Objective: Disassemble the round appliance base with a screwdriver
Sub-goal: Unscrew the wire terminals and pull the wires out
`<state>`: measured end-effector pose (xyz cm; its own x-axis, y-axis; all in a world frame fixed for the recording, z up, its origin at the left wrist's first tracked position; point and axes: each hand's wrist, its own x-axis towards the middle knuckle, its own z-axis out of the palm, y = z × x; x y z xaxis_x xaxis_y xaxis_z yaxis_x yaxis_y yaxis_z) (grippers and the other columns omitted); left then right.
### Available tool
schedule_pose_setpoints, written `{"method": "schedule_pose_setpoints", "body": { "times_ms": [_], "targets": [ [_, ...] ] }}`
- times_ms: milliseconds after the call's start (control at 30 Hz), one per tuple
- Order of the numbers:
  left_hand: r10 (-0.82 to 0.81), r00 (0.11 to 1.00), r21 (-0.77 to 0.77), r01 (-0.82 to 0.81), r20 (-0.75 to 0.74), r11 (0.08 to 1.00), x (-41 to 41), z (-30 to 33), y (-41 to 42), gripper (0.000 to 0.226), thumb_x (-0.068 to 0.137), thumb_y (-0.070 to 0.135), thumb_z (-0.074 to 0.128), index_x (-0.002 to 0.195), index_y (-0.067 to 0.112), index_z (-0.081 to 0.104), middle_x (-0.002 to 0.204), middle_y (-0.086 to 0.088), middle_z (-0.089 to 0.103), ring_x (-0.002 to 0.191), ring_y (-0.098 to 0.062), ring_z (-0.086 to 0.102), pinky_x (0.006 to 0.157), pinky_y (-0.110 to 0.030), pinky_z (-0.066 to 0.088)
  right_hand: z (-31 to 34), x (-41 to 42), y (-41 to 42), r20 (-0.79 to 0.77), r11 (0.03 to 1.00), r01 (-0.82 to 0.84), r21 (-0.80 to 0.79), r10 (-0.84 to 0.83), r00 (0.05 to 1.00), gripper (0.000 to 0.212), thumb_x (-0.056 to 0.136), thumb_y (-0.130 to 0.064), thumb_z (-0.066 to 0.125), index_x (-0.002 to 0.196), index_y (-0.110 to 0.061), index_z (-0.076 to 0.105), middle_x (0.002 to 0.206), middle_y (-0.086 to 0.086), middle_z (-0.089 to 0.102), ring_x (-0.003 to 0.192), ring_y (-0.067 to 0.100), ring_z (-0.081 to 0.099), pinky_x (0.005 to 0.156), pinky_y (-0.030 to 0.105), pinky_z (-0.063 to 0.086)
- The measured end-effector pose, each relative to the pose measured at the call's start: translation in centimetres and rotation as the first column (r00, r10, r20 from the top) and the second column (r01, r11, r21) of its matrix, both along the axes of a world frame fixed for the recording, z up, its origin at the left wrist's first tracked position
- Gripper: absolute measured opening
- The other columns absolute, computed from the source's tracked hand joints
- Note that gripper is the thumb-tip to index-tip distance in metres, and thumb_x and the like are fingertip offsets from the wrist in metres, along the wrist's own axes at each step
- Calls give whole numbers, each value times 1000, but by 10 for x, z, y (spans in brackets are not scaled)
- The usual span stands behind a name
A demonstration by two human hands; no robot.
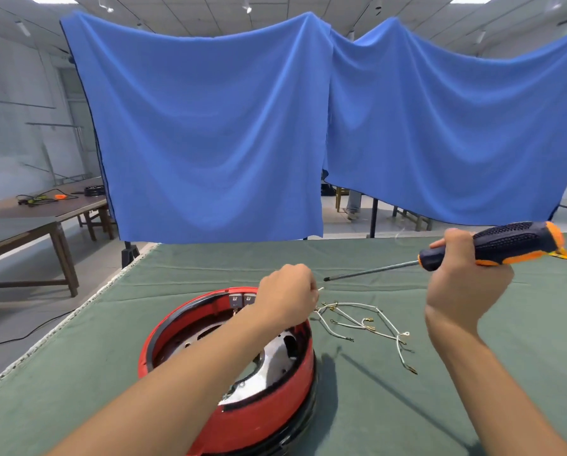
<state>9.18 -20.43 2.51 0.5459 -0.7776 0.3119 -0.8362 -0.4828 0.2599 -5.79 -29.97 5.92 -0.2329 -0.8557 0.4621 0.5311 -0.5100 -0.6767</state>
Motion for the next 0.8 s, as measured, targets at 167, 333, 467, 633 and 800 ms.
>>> {"method": "schedule_pose_setpoints", "body": {
  "times_ms": [167, 333, 467, 633, 800],
  "targets": [
    [-67, 997, 218, 71, -25, 973, -18, -3, -43, 19, 85, 16, 53, 95, 11, 69, 98, -11, 67, 91, -35, 61, 69, -31, 42, -13, -15, -18, 8, 997, 60, 56, -60, 998, 20, 72, -22, 54, 54, -13, 53, 40, -16, 56, 41, 0, 52, 48, 10, 39],
    [-77, 997, 369, 64, 21, 927, -33, -19, -63, 15, 87, 20, 52, 91, 9, 61, 104, -15, 65, 87, -35, 58, 70, -32, 39, -27, -8, -22, -33, 999, 15, 38, -13, 999, 17, 71, -20, 54, 57, -11, 50, 41, -15, 57, 40, -2, 54, 47, 7, 40],
    [-86, 993, 220, 67, 76, 973, -25, -14, -48, 22, 86, 16, 45, 90, 11, 65, 100, -10, 66, 91, -34, 59, 72, -33, 42, -32, -6, -26, -48, 999, -14, 46, 16, 999, 18, 71, -21, 55, 58, -8, 53, 41, -15, 57, 40, -1, 54, 48, 8, 41],
    [18, 992, -207, 9, 128, 978, -3, -8, 10, 15, 85, 22, 47, 80, 20, 62, 86, 9, 59, 83, -14, 53, 62, -28, 32, -29, -3, -14, -50, 998, -65, 19, 65, 997, 18, 72, -19, 55, 58, -9, 53, 40, -14, 57, 39, -2, 52, 47, 7, 39],
    [124, 986, -115, -137, -111, 984, 21, -14, 46, 16, 80, 20, 51, 73, 19, 65, 75, 4, 67, 77, -22, 60, 62, -29, 42, -13, 2, 6, -62, 992, -126, -20, 125, 990, 22, 73, -17, 54, 51, -14, 53, 40, -12, 57, 39, -1, 50, 46, 7, 38]
  ]
}}
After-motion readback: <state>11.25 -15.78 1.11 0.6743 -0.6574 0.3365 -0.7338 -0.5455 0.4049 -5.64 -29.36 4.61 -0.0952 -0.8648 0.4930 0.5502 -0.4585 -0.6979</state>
